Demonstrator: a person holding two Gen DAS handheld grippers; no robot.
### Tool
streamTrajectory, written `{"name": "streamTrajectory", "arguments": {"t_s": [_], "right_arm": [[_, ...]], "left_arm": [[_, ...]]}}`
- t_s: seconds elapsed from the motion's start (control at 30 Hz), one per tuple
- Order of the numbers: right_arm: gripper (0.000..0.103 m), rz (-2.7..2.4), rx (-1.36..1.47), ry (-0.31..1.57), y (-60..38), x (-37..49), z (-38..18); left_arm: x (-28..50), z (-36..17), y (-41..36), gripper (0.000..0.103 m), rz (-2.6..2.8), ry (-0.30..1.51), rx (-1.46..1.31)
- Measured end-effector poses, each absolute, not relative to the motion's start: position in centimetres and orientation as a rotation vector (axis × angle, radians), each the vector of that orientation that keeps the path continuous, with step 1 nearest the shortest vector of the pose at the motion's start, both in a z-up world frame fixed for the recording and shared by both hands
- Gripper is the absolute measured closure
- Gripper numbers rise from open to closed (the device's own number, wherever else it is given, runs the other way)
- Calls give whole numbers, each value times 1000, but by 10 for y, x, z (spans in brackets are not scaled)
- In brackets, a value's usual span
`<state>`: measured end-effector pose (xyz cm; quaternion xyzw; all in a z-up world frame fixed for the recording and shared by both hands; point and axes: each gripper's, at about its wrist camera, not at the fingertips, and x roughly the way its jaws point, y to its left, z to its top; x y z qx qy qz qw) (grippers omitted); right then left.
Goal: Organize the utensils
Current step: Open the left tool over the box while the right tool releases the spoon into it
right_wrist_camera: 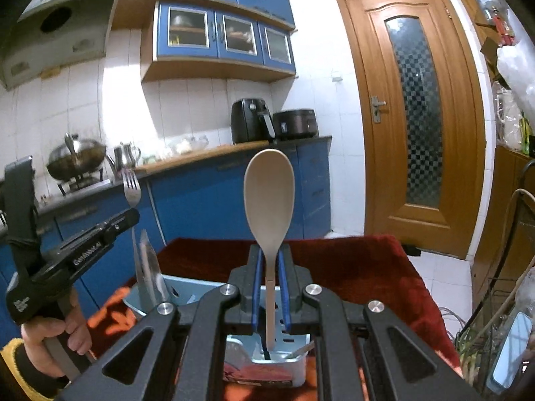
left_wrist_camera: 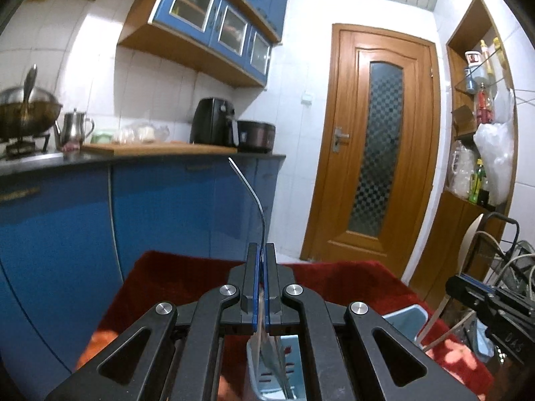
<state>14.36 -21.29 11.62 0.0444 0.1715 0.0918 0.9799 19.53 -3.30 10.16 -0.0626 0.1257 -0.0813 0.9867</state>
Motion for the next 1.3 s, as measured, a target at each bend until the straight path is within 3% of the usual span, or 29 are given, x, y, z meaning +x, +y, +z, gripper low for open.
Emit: {"name": "streamTrajectory", "arguments": {"t_s": [0.23, 0.37, 0.6, 0.77, 1.3], "right_arm": [[91, 193, 100, 420, -212, 157, 98], [78, 199, 109, 422, -212, 154, 98], [77, 199, 119, 387, -214, 143, 107], [77, 201, 129, 367, -215, 133, 113], [77, 222, 182, 397, -217, 90, 119]], "left_arm": [[198, 86, -30, 100, -184, 293, -139], [195, 88, -29, 89, -191, 304, -141], [190, 93, -28, 86, -218, 335, -155], [180, 101, -28, 79, -230, 322, -140], [135, 123, -31, 77, -274, 351, -72]]}}
